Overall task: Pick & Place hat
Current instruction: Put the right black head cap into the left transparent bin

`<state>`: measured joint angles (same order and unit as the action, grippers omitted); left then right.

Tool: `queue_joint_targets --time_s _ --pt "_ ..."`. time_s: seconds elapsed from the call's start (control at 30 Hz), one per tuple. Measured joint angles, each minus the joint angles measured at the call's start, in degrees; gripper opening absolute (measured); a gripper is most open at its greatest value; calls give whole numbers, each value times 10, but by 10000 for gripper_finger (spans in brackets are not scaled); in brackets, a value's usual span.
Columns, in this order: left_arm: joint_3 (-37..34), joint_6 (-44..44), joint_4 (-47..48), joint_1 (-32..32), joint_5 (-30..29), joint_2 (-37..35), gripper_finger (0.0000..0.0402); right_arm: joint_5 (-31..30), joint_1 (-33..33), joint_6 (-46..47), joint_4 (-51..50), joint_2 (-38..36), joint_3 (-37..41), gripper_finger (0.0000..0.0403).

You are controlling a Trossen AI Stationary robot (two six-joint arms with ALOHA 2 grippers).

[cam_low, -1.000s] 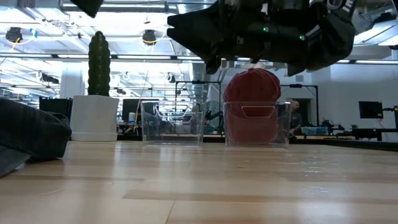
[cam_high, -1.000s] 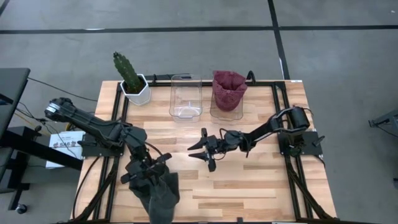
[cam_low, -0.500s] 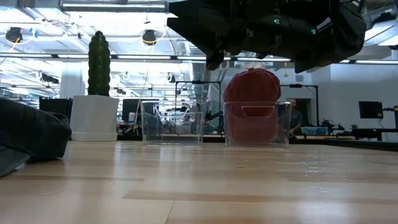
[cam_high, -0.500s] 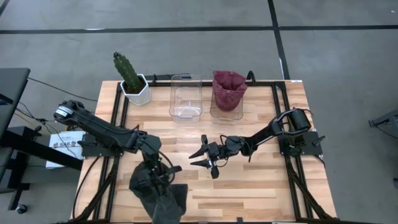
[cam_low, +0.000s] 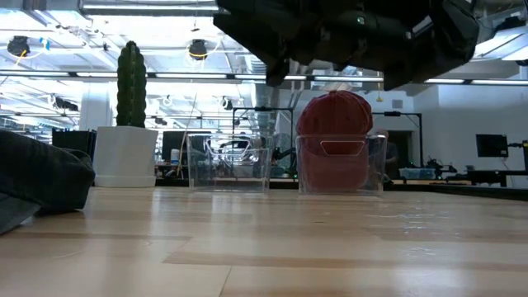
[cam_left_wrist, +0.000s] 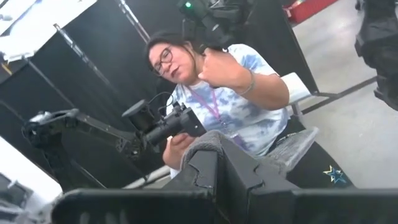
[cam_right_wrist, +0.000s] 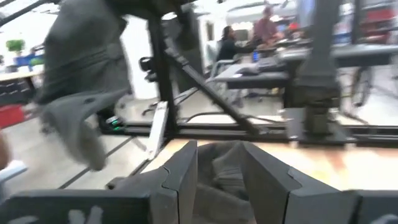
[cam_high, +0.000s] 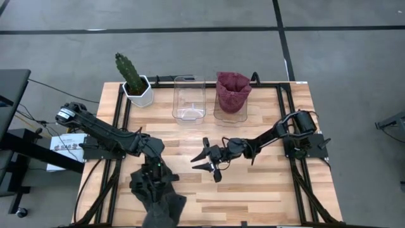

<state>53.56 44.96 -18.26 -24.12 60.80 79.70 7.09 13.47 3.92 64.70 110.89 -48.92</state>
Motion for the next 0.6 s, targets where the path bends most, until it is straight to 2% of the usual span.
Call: queue_joint_targets --time_s 0.1,0.43,0.6 --pt "0 11 0 1 6 0 10 20 8 0 -37 0 -20 112" --pt "0 13 0 2 7 0 10 21 30 0 -181 0 -96 112" --pt "0 13 -1 8 6 6 10 23 44 -10 -198 0 -119 105"
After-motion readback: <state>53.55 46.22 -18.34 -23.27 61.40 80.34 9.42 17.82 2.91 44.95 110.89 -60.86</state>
